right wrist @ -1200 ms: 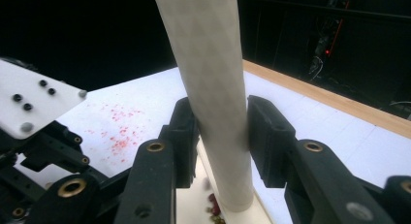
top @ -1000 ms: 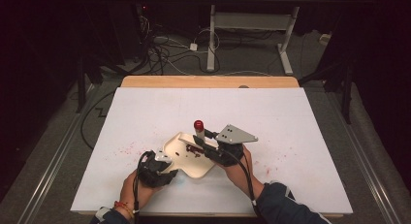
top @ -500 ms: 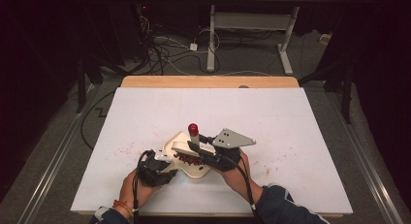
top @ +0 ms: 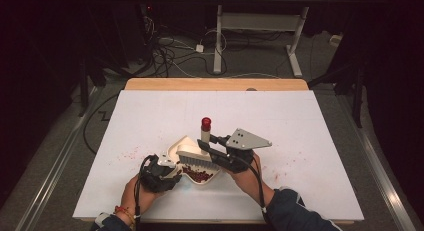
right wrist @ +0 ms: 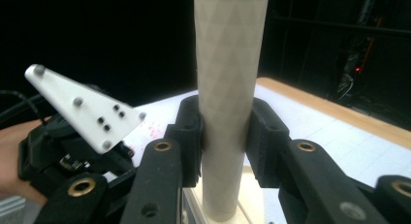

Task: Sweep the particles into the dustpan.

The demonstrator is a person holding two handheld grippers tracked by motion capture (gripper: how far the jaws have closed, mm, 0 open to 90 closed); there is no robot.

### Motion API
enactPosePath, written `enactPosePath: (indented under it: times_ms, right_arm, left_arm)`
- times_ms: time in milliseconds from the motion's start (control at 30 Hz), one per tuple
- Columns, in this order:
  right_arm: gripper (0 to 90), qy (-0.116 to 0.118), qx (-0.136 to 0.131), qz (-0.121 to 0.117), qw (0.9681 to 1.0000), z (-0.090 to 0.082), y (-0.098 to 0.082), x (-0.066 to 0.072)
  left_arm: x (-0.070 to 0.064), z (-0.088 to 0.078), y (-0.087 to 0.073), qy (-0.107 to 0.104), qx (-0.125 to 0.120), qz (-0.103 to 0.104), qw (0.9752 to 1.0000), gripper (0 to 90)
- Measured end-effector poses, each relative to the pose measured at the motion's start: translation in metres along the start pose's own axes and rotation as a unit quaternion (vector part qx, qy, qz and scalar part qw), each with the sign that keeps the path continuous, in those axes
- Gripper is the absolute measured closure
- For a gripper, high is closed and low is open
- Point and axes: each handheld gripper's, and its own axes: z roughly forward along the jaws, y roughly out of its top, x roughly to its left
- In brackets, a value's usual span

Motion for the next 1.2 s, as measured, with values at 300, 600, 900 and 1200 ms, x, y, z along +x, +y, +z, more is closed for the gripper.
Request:
enactPosePath:
  times_ms: [300,600,900,1200]
  right_arm:
    - [70.1,-0.026,-0.022,0.008,0.9994,-0.023,0.023,-0.019]
    - [70.2,-0.076,-0.018,0.001,0.997,-0.04,0.022,-0.036]
    - [70.2,-0.133,0.013,-0.003,0.9911,-0.033,0.0,-0.056]
    - [70.2,-0.134,0.017,-0.011,0.9908,-0.001,-0.013,-0.051]
  left_arm:
    - [0.004,-0.008,-0.006,-0.01,0.009,0.015,0.9998,63.3]
    - [-0.004,-0.015,-0.013,-0.012,0.02,0.026,0.9994,63.3]
    - [-0.007,-0.013,-0.015,-0.013,0.02,0.023,0.9994,63.3]
    - [-0.01,-0.008,-0.012,-0.011,0.019,0.022,0.9995,63.3]
